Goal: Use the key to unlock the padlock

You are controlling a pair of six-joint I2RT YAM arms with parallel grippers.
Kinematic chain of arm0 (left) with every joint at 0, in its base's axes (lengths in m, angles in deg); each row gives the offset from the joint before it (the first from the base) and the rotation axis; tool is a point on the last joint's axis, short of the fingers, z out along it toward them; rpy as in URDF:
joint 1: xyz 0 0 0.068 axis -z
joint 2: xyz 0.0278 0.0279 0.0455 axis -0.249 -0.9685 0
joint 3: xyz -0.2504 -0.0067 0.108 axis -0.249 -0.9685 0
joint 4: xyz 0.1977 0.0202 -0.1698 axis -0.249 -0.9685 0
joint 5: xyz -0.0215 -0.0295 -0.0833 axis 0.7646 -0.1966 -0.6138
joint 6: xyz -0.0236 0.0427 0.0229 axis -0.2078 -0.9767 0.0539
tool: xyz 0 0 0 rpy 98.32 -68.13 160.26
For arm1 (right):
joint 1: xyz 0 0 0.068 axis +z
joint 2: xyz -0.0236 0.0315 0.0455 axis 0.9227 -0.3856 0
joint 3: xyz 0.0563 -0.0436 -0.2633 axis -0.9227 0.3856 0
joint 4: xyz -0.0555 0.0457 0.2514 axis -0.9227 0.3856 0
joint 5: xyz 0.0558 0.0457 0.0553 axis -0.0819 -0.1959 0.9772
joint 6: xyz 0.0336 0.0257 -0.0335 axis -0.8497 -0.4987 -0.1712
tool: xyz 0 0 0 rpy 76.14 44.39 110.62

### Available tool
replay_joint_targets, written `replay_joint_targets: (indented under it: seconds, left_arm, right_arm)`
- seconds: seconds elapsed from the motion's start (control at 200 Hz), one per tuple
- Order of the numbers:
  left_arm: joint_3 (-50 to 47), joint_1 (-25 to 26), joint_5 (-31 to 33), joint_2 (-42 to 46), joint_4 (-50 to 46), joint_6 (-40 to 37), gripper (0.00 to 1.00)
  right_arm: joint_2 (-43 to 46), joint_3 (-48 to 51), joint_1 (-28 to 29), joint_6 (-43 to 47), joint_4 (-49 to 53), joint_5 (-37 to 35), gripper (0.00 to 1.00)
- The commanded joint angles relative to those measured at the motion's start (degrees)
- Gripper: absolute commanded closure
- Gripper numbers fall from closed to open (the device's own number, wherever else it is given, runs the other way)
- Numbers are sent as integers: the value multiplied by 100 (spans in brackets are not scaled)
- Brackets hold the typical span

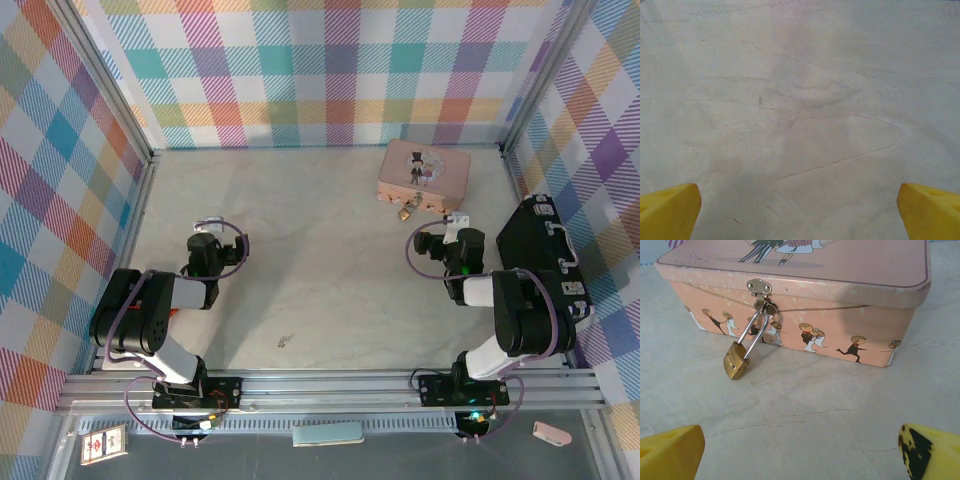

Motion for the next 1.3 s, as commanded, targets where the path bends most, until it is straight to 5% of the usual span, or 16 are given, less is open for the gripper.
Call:
replay_joint_targets:
  seconds: [0.0,1.075,1.295]
  left_arm:
    - [115,-82,-83,19,37,63,0]
    - [75,-82,-52,44,105,50,0]
    - [95,192,631,1783,-1202,70,0]
  right_arm:
    - [25,-92,19,34,-37,110,1]
    - [31,-84,19,34,-50,110,1]
    - [1138,-390,30,68,1341,107,1]
